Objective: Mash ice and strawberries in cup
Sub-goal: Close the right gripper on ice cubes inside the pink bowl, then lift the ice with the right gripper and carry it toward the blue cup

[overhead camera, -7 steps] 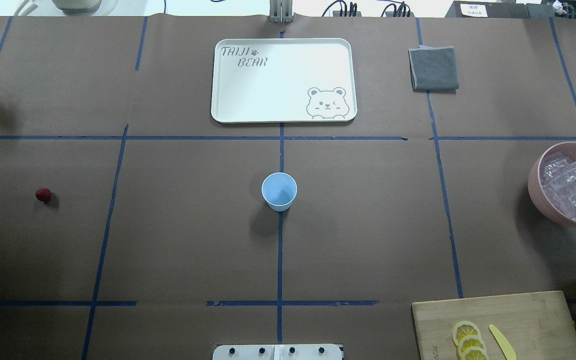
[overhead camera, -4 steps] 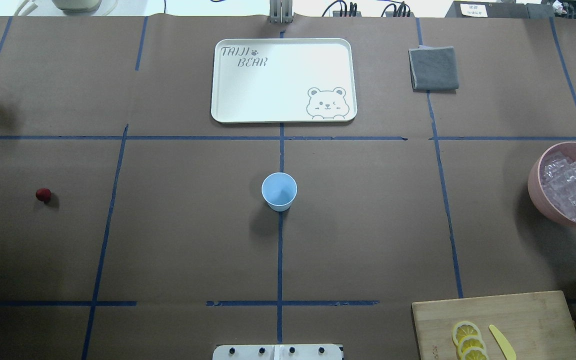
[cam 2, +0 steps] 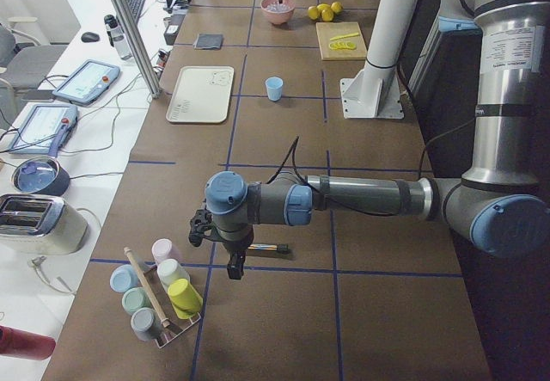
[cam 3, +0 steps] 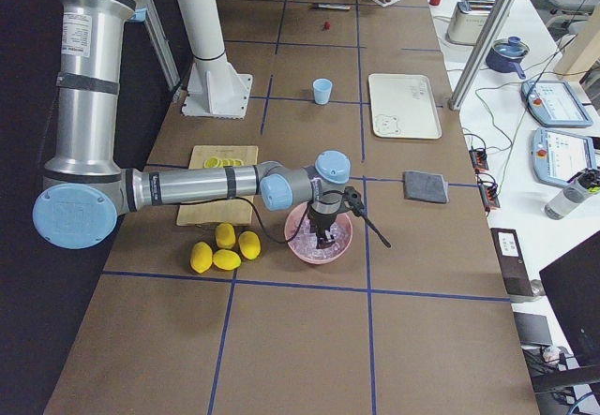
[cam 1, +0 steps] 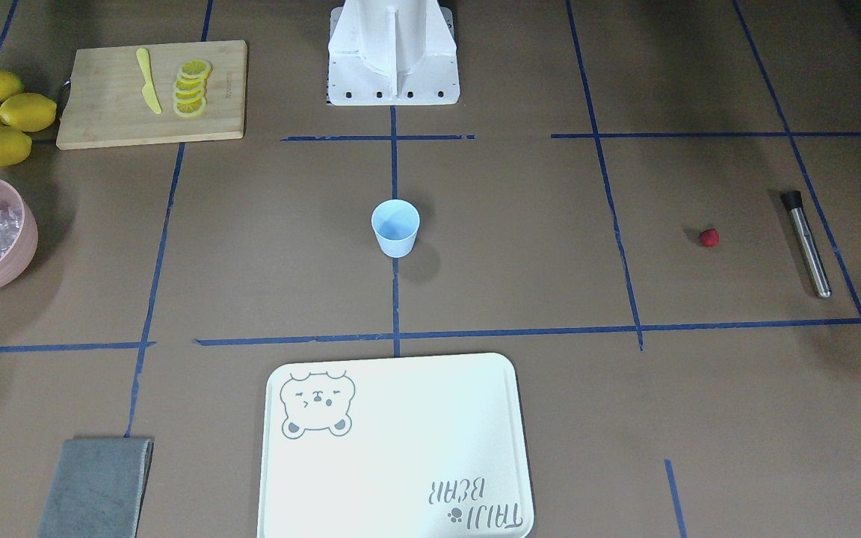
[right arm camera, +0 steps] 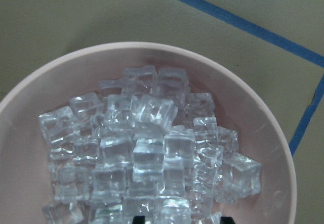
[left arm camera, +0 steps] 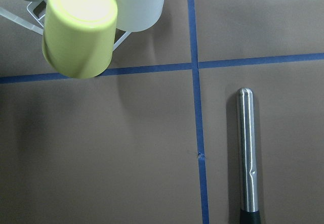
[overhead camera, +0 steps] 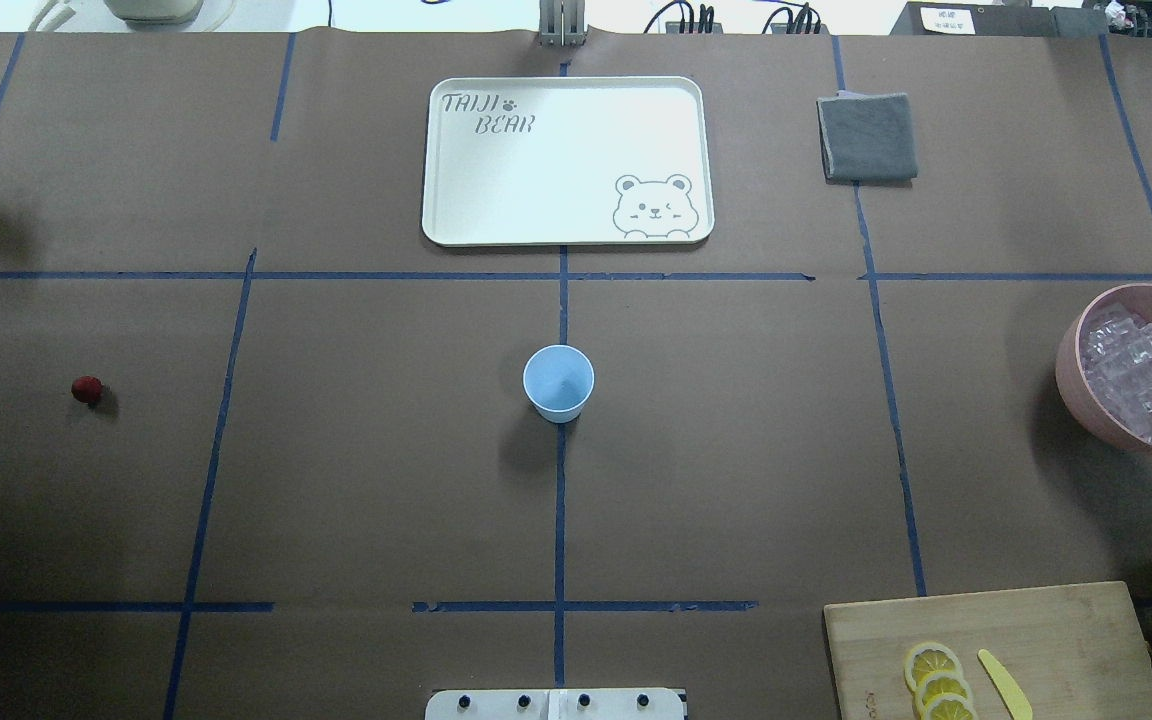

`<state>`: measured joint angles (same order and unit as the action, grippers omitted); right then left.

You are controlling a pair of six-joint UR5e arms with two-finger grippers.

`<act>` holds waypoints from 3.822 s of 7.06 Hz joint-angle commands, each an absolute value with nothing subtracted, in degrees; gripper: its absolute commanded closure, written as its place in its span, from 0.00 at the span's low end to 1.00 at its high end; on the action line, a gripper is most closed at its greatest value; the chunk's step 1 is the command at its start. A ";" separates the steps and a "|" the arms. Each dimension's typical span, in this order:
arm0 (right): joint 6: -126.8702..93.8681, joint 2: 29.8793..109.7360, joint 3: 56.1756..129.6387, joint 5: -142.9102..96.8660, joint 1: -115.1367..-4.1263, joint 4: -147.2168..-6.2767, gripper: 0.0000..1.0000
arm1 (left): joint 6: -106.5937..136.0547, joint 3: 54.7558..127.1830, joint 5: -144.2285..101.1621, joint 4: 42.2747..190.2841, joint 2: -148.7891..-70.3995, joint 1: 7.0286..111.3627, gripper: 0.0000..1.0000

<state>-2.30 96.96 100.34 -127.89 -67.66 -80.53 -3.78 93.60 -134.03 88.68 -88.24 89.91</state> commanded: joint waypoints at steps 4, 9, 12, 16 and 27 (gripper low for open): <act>-2.11 96.68 99.32 -127.88 -67.06 -80.51 0.42 | -3.78 93.60 -135.17 88.68 -88.16 89.91 0.00; -2.11 96.15 99.23 -127.71 -66.53 -80.51 0.43 | -3.78 93.52 -135.35 88.59 -88.15 89.91 0.00; -2.11 96.24 99.05 -127.71 -66.53 -80.42 0.47 | -3.78 93.60 -135.35 88.68 -88.15 89.91 0.00; 1.47 96.68 99.49 -127.79 -66.88 -80.51 1.00 | -3.78 93.69 -135.44 88.59 -88.24 89.91 0.00; -42.97 72.47 117.69 -130.63 -53.68 -96.85 1.00 | -3.60 93.69 -135.44 88.59 -88.33 89.91 0.00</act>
